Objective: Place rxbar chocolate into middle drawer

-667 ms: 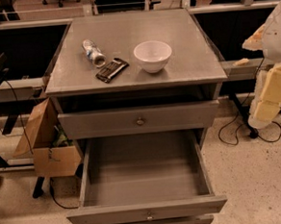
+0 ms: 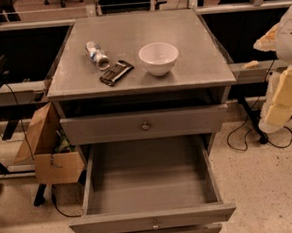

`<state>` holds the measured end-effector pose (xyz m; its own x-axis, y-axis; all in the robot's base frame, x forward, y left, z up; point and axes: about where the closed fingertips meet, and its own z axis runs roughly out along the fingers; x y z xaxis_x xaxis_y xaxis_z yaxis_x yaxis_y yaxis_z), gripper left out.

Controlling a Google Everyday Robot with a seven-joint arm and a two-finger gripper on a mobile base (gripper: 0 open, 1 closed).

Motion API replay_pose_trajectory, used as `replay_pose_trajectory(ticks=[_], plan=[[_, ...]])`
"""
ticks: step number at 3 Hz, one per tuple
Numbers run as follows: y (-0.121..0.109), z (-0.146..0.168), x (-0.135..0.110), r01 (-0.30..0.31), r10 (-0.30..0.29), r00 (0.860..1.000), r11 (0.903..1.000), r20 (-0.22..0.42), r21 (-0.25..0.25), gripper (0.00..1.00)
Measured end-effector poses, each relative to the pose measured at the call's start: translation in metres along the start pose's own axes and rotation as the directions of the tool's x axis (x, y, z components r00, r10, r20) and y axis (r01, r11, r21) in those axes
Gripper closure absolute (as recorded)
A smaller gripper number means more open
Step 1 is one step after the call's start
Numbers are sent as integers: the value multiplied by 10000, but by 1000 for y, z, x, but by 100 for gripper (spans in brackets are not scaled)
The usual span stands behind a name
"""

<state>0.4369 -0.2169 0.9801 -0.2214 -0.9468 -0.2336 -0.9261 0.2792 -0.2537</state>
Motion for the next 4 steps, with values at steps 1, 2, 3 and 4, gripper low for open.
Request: replay_pose_trajectory(ticks=[1, 2, 3, 4], plan=[[-18, -8, -22, -638, 593, 9926, 9972, 1055, 394, 0], [-62, -20, -106, -1177, 956, 9532, 9912, 2868, 609, 0], [-93, -32, -187, -1338, 1014, 9026, 9898, 4185, 487, 0], [-93, -32, -187, -1338, 1015, 9025, 9898, 4186, 486, 0]])
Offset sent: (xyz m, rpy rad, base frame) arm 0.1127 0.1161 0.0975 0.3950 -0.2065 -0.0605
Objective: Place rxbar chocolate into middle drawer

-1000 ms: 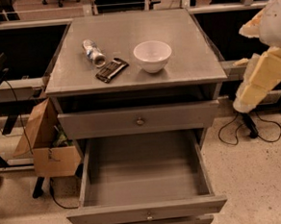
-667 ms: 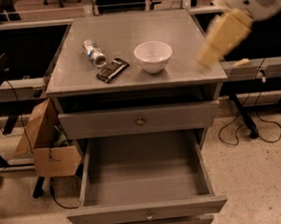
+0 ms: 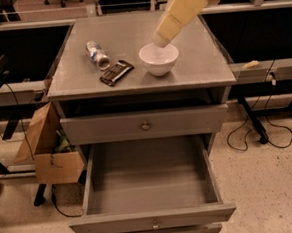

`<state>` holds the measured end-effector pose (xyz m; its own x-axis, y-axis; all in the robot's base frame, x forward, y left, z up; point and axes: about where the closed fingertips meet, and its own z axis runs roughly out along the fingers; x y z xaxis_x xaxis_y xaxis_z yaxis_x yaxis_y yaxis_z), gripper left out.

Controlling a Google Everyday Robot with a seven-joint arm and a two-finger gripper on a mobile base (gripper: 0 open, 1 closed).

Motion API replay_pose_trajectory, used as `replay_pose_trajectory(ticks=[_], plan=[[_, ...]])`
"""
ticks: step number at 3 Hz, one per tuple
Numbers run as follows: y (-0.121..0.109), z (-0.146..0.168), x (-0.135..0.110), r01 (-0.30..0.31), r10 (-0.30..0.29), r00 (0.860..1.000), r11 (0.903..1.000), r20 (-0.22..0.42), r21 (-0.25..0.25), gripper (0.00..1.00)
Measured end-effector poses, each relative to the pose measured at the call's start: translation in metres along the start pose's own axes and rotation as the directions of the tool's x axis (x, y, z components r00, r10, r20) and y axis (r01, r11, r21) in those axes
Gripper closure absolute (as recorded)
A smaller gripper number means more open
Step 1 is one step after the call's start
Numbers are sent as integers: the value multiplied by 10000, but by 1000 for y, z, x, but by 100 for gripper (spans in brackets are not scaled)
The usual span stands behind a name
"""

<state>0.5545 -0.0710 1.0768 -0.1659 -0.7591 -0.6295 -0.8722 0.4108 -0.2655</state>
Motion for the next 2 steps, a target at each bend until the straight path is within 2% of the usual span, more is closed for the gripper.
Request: replay_pose_trajectory(ticks=[1, 2], plan=[[3, 27, -7, -329, 347, 9983, 9987, 475, -398, 0], [8, 84, -28, -667, 752, 9934, 9930, 865, -974, 0]])
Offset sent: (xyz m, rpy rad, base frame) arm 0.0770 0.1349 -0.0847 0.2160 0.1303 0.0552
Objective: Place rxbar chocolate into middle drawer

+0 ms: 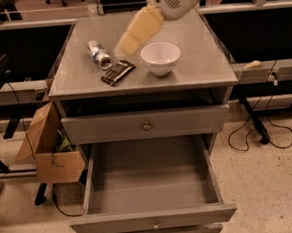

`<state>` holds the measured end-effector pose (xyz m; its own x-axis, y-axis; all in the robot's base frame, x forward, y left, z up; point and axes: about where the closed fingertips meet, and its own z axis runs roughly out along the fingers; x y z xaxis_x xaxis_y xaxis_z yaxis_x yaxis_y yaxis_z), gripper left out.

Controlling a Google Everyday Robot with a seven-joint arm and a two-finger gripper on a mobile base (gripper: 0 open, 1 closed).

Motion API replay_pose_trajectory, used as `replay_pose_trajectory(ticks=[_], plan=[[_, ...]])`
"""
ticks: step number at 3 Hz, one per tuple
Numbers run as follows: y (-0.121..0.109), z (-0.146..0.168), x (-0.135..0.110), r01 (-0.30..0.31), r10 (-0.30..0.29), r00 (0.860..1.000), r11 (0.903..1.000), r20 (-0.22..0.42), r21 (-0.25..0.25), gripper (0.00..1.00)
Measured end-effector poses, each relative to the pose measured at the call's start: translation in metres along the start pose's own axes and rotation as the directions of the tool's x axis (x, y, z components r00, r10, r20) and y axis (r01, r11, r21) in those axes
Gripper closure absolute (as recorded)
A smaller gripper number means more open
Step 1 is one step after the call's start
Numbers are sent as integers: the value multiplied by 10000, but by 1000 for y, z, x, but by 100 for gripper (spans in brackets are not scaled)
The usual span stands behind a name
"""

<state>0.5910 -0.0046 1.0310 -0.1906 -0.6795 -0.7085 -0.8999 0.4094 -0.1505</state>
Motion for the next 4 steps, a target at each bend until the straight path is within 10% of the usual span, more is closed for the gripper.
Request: replay_pose_trajectory(ticks=[2, 4], plan=[[-18, 157, -34, -1009, 1014, 9948, 9938, 76, -459, 0], [-21, 164, -29, -995, 1004, 9947, 9943, 218, -390, 0]])
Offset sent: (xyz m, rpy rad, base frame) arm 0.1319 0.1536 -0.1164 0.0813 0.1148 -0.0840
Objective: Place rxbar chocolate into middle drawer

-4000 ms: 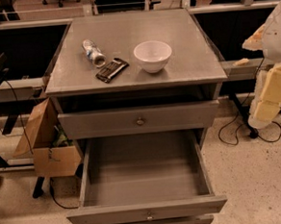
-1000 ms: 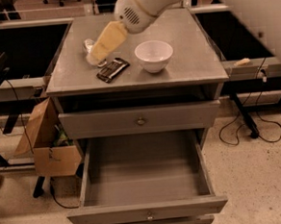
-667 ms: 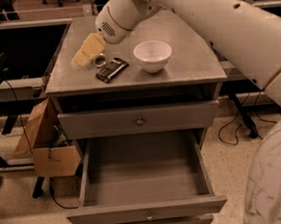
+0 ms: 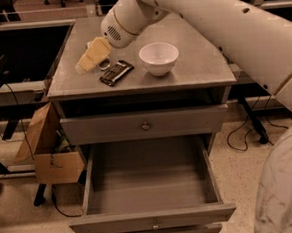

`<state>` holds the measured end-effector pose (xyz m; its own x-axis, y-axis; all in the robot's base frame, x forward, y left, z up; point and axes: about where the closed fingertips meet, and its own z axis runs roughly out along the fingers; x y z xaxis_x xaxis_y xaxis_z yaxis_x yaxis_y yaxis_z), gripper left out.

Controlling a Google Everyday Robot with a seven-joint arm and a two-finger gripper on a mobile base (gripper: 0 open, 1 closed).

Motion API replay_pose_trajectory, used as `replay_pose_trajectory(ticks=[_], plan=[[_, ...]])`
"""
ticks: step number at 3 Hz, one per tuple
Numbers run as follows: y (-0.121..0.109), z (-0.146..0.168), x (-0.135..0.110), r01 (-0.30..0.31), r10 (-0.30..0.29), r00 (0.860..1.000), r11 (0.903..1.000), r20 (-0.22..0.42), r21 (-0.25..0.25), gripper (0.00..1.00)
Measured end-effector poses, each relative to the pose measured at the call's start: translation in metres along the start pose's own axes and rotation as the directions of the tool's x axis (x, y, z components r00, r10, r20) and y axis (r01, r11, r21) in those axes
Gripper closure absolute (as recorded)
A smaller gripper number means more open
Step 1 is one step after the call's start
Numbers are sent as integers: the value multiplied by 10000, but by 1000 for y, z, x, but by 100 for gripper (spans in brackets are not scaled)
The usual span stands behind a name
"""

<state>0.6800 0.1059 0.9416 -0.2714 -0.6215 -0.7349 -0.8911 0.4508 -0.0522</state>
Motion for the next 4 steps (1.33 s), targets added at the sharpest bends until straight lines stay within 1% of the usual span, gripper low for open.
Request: replay_pose_trajectory(ticks=[1, 2, 3, 4], plan=[[-22, 23, 14, -224, 220, 9996, 9995, 177, 231, 0], [-44, 51, 27, -466, 480, 9986, 9970, -214, 616, 0], [-59, 70, 36, -560, 667, 9940, 9911, -866, 1208, 0], [-68, 79, 45, -554, 816, 9852, 9839, -1510, 1700, 0]])
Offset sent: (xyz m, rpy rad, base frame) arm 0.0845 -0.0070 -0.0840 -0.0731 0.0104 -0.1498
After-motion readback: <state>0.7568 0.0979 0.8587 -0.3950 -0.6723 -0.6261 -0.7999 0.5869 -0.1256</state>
